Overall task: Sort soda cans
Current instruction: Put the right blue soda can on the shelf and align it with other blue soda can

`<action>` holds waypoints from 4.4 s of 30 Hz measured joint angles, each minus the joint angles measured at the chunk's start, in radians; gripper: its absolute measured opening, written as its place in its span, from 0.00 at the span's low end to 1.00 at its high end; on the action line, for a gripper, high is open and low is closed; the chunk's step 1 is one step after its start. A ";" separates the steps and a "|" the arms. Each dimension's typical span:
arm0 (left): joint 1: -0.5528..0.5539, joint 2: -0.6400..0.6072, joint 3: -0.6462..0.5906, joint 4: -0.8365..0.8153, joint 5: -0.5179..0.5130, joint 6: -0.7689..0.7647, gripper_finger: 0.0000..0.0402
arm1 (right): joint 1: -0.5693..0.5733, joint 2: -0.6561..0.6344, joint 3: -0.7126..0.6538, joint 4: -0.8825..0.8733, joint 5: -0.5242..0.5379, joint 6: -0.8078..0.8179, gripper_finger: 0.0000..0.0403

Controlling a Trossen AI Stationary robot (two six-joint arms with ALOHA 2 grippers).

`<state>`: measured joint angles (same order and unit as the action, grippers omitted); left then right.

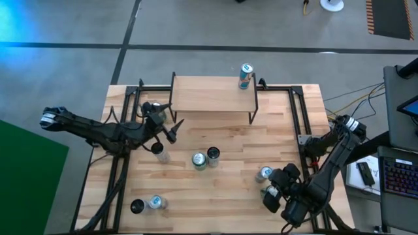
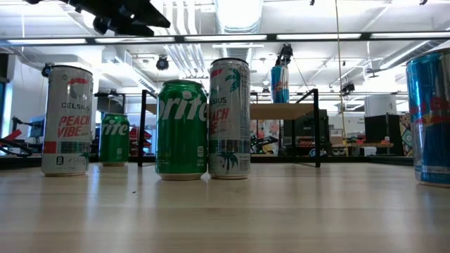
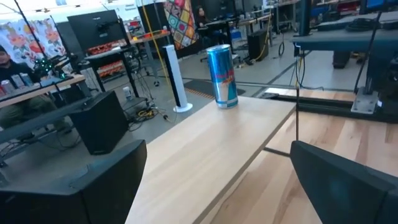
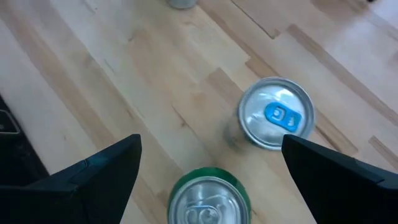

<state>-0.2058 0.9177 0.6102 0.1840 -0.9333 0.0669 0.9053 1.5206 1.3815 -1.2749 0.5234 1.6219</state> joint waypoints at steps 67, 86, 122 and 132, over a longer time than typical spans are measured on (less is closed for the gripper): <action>0.047 0.000 -0.002 0.123 0.088 0.176 0.95 | -0.173 -0.082 -0.225 0.073 0.152 -0.126 0.56; 0.131 0.078 0.015 0.187 0.191 0.186 0.95 | -0.872 -0.347 -0.035 0.244 0.056 -1.035 0.58; 0.166 0.134 0.051 0.165 0.015 0.194 0.95 | -1.443 -0.088 0.161 0.382 -0.298 -1.477 0.58; 0.166 0.134 0.050 0.167 0.016 0.189 0.95 | -1.444 -0.117 0.149 0.398 -0.341 -1.466 0.73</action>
<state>-0.0402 1.0519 0.6605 0.3505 -0.9176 0.2562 -0.5383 1.4037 1.5303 -0.8768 0.1827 0.1562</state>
